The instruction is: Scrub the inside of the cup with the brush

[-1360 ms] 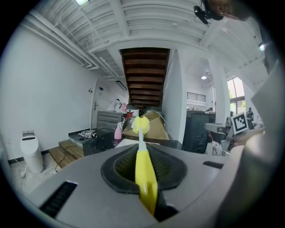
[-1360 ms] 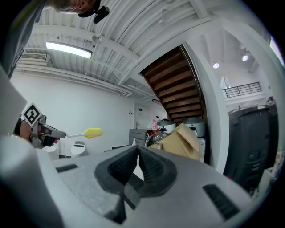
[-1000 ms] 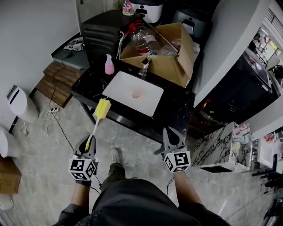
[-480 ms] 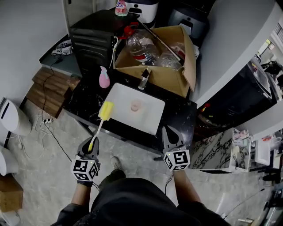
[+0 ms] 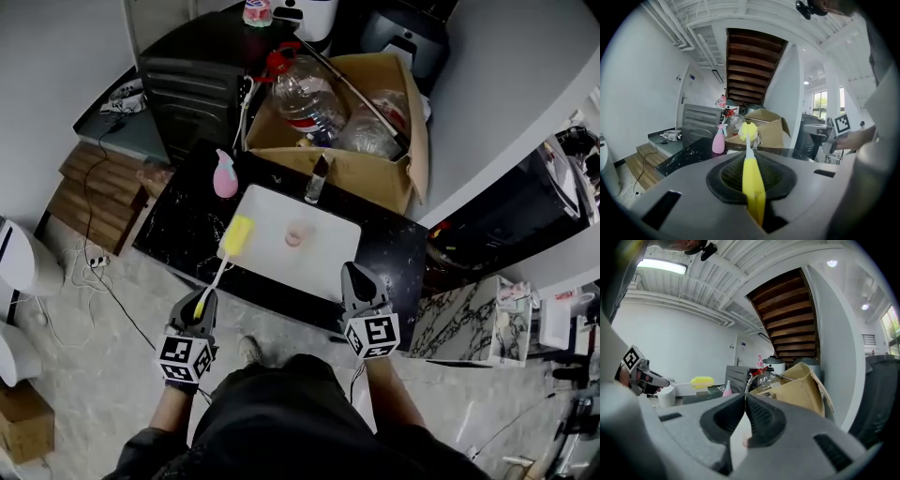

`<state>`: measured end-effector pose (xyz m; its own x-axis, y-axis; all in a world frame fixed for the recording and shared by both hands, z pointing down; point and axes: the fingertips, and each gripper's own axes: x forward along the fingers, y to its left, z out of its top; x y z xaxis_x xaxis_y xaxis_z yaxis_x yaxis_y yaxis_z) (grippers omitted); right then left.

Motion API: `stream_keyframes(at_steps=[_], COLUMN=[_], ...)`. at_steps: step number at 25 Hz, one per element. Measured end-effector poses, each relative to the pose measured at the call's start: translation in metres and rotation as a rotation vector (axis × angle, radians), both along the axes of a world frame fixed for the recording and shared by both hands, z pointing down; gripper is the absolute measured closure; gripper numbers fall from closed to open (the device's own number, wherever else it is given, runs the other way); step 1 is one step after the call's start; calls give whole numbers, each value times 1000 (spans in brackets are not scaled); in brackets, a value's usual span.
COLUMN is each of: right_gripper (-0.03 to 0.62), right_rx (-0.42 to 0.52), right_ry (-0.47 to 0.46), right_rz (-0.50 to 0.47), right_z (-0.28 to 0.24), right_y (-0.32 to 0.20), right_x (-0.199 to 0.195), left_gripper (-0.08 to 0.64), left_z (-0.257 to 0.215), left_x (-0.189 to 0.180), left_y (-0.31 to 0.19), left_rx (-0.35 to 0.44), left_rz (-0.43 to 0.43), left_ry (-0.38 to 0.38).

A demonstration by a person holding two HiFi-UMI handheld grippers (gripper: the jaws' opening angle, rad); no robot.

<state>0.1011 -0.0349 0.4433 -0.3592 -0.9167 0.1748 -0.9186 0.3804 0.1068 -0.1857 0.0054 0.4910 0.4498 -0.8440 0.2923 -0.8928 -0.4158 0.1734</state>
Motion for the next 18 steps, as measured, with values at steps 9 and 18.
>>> stream_keyframes(at_steps=[9,18], right_gripper=[583,288], right_rx=[-63,-199], right_ry=[-1,34], right_rz=[-62,-203], right_z=[33,93], right_y=[-41,-78], right_x=[0,-7], left_gripper=[525,525], left_z=[1,9], left_x=[8,18], left_y=[-19,-32], left_rx=[-10,-42], left_rz=[-46,-86], left_ry=[-1,-21])
